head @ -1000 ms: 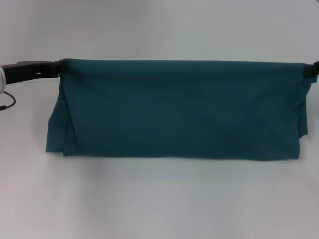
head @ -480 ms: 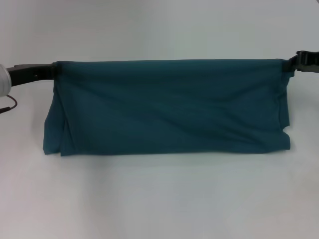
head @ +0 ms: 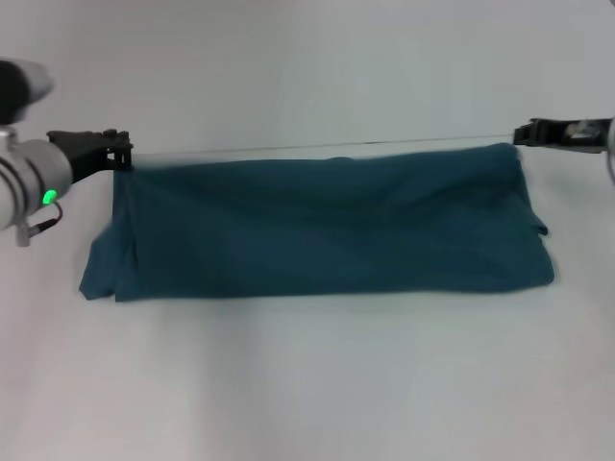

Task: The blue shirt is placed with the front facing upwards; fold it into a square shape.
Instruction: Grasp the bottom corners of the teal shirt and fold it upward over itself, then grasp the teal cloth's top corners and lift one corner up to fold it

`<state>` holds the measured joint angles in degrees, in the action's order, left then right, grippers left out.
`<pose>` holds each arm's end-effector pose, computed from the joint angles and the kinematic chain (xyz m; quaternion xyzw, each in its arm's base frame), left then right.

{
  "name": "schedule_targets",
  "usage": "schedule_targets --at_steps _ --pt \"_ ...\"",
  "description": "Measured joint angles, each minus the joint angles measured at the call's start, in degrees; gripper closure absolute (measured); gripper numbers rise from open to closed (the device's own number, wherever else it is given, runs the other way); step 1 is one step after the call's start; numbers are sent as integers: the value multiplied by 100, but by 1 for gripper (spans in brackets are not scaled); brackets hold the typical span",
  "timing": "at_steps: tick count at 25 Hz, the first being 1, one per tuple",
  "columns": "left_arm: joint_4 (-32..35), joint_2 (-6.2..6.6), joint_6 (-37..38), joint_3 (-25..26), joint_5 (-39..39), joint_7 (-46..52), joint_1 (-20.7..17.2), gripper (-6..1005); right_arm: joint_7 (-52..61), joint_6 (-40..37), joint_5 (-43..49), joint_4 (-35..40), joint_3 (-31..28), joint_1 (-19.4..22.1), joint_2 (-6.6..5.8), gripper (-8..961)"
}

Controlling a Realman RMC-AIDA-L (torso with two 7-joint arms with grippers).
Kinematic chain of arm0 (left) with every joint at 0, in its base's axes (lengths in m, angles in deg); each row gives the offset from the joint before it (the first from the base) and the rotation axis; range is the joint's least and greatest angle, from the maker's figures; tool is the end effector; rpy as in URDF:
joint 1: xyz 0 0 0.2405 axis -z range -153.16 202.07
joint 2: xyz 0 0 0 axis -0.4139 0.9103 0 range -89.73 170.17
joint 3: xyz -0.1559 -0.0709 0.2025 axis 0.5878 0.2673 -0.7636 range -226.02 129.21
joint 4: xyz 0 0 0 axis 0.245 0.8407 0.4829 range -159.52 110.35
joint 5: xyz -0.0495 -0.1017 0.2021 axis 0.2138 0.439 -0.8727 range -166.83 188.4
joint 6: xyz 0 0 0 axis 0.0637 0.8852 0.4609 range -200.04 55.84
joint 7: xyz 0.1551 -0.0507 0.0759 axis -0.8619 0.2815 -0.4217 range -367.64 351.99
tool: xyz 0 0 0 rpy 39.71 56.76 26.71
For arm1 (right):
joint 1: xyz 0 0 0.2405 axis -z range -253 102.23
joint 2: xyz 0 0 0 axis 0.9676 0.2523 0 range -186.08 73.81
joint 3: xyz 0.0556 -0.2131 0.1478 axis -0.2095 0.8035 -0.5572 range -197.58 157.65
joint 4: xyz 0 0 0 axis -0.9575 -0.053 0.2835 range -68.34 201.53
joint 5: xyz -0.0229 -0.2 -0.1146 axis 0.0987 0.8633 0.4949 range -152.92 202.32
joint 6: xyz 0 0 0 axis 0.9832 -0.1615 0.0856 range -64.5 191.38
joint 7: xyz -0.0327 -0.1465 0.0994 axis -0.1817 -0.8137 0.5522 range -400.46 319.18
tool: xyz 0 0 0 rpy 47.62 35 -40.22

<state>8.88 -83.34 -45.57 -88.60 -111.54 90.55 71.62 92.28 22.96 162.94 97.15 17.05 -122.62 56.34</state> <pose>-0.2611 0.5294 -0.0218 -0.7957 -0.3428 -0.1209 0.4845 0.3092 0.5254 0.0404 -0.7282 0.5228 0.1311 0.4232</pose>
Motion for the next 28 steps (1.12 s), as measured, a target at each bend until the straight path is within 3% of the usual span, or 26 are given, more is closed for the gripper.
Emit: schedule_targets --at_steps 1,3,9,13,15,16,21,25,28 --pt "-37 -50 -206 -43 11 -96 37 844 0 0 0 0 0 0 0 806" --pt "-336 -61 -672 -252 114 -216 209 843 -232 295 -2 65 10 -11 130 784" --pt "45 -72 -498 -262 139 74 98 839 -467 520 -25 406 13 76 227 655" --pt "586 -39 405 -267 99 874 -251 575 -899 179 -431 1281 15 506 522 570" --pt "973 -16 1005 -270 58 1427 -527 495 -1190 -37 -812 1583 17 714 648 407" --pt "1068 8 1230 -273 1 1670 -598 456 -1335 -155 -991 1655 17 794 667 325" --pt "1470 228 2221 -288 -658 3132 -856 317 -1571 -595 -1571 1717 17 1099 655 119" --pt "1436 321 2614 -292 -1490 3907 -798 237 -1612 -693 -1632 1691 16 1199 670 44" --pt "1319 329 2593 -287 -1625 3934 -751 177 -1636 -770 -1643 1664 16 1229 683 7"
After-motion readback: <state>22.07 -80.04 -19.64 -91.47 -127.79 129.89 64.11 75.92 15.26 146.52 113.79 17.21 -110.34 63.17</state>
